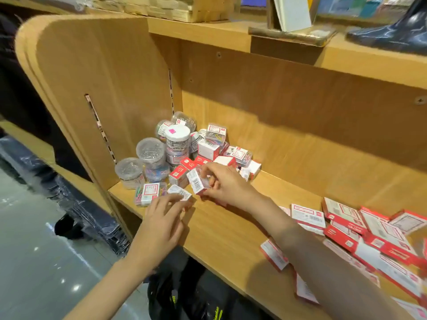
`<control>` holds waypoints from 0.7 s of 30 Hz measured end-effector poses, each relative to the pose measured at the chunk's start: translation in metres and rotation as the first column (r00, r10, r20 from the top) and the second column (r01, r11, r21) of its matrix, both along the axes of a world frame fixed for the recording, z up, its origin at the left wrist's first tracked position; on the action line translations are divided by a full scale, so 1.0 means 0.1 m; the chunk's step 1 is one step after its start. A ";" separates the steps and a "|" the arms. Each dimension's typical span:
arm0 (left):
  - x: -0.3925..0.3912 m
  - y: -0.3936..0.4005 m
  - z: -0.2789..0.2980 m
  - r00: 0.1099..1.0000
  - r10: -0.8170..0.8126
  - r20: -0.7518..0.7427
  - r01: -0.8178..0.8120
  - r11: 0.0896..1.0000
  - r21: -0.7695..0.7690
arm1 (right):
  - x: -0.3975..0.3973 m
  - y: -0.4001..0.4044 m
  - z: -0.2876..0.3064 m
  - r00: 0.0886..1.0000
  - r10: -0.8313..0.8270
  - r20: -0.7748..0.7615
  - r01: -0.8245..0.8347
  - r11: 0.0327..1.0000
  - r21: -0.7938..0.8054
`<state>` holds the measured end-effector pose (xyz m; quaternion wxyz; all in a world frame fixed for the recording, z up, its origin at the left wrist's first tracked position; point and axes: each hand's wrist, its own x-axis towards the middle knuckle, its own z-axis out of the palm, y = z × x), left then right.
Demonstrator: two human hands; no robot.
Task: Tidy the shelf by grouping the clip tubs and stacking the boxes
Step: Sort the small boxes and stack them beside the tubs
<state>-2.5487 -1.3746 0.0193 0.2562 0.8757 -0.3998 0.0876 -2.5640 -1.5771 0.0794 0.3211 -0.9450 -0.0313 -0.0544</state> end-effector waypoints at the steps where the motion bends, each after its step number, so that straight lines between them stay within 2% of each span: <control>1: 0.02 0.03 -0.01 1.000 -0.012 -0.005 0.012 1.000 -0.010 | 0.05 0.05 -0.05 0.999 0.024 0.037 -0.020 0.995 -0.095; 3: 0.05 0.07 -0.04 0.999 -0.045 -0.007 0.045 0.999 -0.019 | 0.11 0.12 -0.13 0.996 0.062 0.067 -0.045 0.972 -0.232; 5: 0.07 0.10 -0.07 0.998 -0.064 -0.020 0.064 0.997 -0.033 | 0.10 0.14 -0.18 0.995 0.065 0.069 -0.044 0.962 -0.270; 9: 0.07 0.15 -0.11 0.997 -0.075 0.023 0.076 0.996 -0.046 | -0.14 0.00 -0.06 0.996 -0.057 0.069 0.066 0.988 -0.141; 13: 0.01 0.04 -0.05 0.989 -0.124 0.081 0.131 0.988 -0.081 | -0.55 -0.33 0.11 0.952 -0.288 0.105 0.291 0.957 -0.017; 18: -0.06 -0.35 0.02 0.962 -0.268 0.056 0.272 0.959 -0.075 | -1.26 -0.79 0.19 0.879 -0.456 -0.141 0.446 0.890 -0.094; 21: -0.14 -0.64 0.03 0.927 -0.375 0.026 0.375 0.925 -0.066 | -1.74 -0.87 0.18 0.865 -0.468 -0.184 0.442 0.882 -0.166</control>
